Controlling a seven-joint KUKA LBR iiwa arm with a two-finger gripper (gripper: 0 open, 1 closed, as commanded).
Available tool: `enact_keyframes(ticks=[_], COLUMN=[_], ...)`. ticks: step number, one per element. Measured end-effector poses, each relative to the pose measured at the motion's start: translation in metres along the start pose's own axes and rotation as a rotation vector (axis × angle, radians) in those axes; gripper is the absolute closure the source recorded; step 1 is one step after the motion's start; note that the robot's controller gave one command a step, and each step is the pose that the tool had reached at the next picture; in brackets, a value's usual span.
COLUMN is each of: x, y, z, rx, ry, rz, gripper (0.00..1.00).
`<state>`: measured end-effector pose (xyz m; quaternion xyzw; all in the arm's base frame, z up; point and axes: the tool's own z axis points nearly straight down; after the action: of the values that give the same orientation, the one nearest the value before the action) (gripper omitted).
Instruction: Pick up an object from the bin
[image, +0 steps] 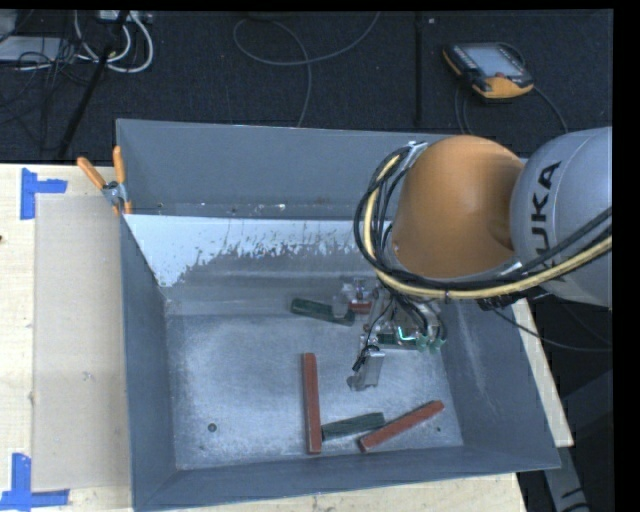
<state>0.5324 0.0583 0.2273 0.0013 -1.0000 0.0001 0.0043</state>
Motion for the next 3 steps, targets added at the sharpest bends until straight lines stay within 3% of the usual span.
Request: enact_keyframes(ticks=[1,2,3], x=[-0.001,0.01,0.035], y=[0.0,-0.018,-0.033], z=[-0.004,0.048,0.094], rx=[-0.001,-0.001,0.0], ry=[-0.007,-0.013,-0.007], rz=[0.001,0.0,-0.171], gripper=[0.0,0.0,0.0])
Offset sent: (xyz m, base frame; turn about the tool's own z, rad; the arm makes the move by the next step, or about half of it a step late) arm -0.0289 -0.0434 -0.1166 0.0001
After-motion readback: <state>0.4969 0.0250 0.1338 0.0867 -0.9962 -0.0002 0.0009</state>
